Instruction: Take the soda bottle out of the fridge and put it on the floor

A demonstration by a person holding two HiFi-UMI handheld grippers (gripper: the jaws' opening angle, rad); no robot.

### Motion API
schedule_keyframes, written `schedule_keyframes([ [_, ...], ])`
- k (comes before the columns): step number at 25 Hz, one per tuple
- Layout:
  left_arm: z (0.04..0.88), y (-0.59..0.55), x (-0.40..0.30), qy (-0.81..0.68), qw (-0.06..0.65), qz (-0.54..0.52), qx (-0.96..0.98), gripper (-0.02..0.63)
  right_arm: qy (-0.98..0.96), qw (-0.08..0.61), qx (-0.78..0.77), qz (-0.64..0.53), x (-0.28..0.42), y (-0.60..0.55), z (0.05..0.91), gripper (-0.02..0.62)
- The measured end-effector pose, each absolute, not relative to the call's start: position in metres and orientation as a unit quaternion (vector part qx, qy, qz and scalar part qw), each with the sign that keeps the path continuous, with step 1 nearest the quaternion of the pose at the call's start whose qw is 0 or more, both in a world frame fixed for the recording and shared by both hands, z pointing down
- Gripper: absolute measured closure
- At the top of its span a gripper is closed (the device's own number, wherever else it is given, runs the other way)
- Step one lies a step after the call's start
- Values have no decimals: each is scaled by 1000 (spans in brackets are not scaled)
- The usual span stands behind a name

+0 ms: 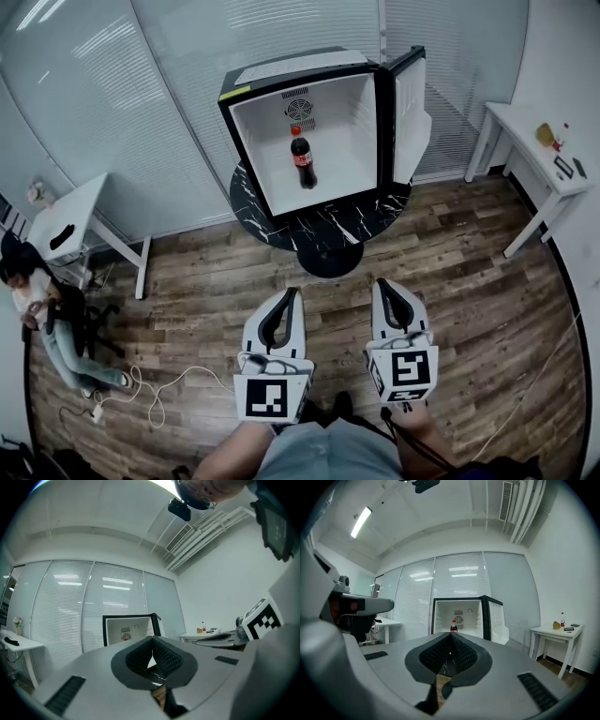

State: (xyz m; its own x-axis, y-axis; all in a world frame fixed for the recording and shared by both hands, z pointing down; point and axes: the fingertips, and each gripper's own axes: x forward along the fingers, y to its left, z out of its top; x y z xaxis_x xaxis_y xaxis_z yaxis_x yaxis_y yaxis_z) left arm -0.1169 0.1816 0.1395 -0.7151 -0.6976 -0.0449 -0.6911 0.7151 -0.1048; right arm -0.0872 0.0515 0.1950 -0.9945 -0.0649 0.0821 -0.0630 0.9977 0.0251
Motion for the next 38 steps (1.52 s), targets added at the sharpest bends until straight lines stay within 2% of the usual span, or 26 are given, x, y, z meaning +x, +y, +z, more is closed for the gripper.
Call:
schedule_keyframes([
  [13,173,167,-205,930,17,-27,-366,589,-998,63,27,-14,-168,34,222,581],
  [25,193,140,-363,925,1,-9,-381,589,-997,76,11,-21,-335,28,236,581],
  [31,176,135,-421,922,20,-6,-387,589,-998,58,12,-32,-395,26,216,581],
  [38,158,122,-448,918,34,-7,-394,589,-998,32,18,-48,-419,19,186,581],
])
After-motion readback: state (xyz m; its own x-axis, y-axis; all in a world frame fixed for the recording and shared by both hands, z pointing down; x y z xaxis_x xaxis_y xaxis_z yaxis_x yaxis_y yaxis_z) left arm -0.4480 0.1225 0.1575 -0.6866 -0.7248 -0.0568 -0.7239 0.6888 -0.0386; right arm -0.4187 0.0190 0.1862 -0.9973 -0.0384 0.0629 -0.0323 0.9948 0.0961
